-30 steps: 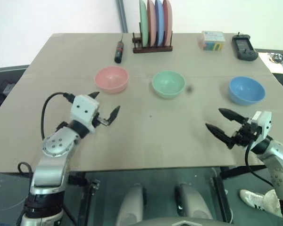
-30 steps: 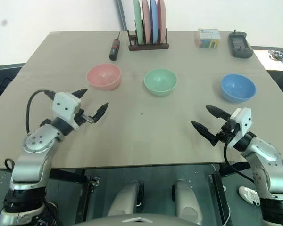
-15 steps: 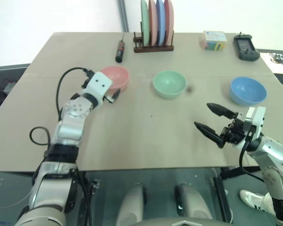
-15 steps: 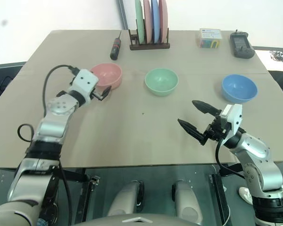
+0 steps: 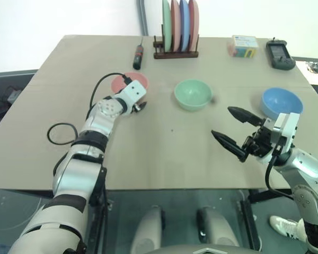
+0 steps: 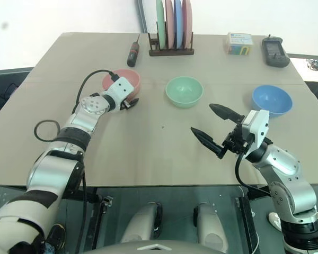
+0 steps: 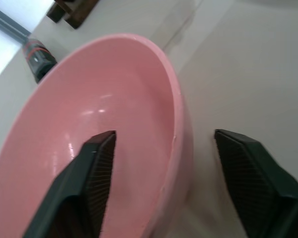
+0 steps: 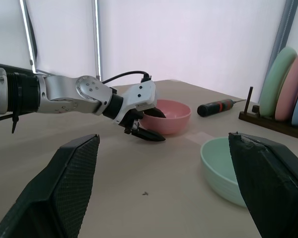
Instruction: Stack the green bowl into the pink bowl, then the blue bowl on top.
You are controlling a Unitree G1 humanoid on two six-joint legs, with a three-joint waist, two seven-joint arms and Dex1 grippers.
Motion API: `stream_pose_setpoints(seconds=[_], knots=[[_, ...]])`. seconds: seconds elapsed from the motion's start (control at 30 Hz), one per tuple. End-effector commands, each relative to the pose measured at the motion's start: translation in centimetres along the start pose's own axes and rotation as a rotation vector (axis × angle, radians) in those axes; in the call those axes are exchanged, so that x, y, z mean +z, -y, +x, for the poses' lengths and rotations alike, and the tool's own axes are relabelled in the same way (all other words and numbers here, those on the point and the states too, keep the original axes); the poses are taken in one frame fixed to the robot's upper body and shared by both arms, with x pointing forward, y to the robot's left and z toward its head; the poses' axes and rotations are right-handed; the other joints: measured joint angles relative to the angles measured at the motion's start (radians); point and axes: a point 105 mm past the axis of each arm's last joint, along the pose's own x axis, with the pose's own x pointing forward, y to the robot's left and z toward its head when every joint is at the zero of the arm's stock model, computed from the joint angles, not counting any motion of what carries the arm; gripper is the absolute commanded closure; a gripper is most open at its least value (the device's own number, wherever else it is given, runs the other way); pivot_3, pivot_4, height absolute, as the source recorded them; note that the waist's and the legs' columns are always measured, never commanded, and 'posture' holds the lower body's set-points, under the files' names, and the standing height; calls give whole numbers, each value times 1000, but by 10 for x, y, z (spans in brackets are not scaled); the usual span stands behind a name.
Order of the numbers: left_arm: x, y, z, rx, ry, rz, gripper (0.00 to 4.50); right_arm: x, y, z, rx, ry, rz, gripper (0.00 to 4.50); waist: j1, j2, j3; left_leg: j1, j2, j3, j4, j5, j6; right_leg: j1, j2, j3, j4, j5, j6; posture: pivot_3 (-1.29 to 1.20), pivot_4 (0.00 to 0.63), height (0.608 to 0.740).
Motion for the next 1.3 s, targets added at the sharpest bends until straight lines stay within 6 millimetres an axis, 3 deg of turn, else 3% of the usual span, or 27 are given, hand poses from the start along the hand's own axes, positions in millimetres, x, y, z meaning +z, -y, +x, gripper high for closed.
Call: stream_pose_setpoints(seconds=[0.03,0.17,0.2,0.37,0.5,0.63,0.73,0.93,1.03,1.1,1.2,1.3], knots=[[17,-9,0,9,56,23,2682,14,-1,-2,0,26,-50,137,1,0,0,0,0,0,0,0,0,0,0,0,0,0,-1,0,150,740],[23,-3,0,-23,83,47,4214,13,1,-3,-2,21,-52,137,1,0,0,0,0,0,0,0,0,0,0,0,0,1,-2,0,150,740],[26,-1,-1,-34,96,55,4382,13,1,-3,-1,20,-53,137,1,0,0,0,0,0,0,0,0,0,0,0,0,1,-2,0,150,740],[72,24,-15,-173,285,112,4382,11,3,-6,-4,7,-63,137,2,0,0,-1,0,0,0,0,0,0,0,0,0,1,-2,0,150,740],[100,70,-49,-405,411,186,4382,11,4,-7,-2,4,-65,137,0,0,0,-1,0,0,0,0,0,0,0,0,0,1,-2,0,150,740],[101,114,-95,-668,453,286,4382,11,4,-7,1,-1,-66,137,-10,1,0,2,1,2,-1,0,0,0,0,2,1,1,-3,0,150,740],[91,133,-120,-819,420,345,4382,10,4,-8,3,-5,-65,137,-15,1,0,3,1,1,-1,0,0,1,1,2,2,1,-3,0,150,740],[84,135,-122,-864,390,347,4382,8,3,-10,3,-10,-63,137,-10,1,0,2,1,2,2,0,0,1,1,3,1,-2,-2,0,150,740],[83,131,-116,-836,393,331,3374,7,3,-10,5,-13,-64,137,-5,1,0,2,1,1,2,0,0,1,1,2,1,-1,1,0,150,740],[86,127,-114,-811,415,305,2468,7,3,-11,4,-17,-65,137,-4,1,0,2,1,1,2,0,0,1,1,2,1,-1,1,0,150,740],[93,118,-114,-770,458,234,1655,5,3,-13,6,-44,-73,137,-2,1,0,2,1,1,1,0,0,1,1,2,1,-1,1,0,150,740],[98,105,-119,-728,504,107,301,-4,13,-17,-8,-126,-90,137,-2,1,0,2,1,1,2,0,0,1,1,2,1,-1,1,0,150,740]])
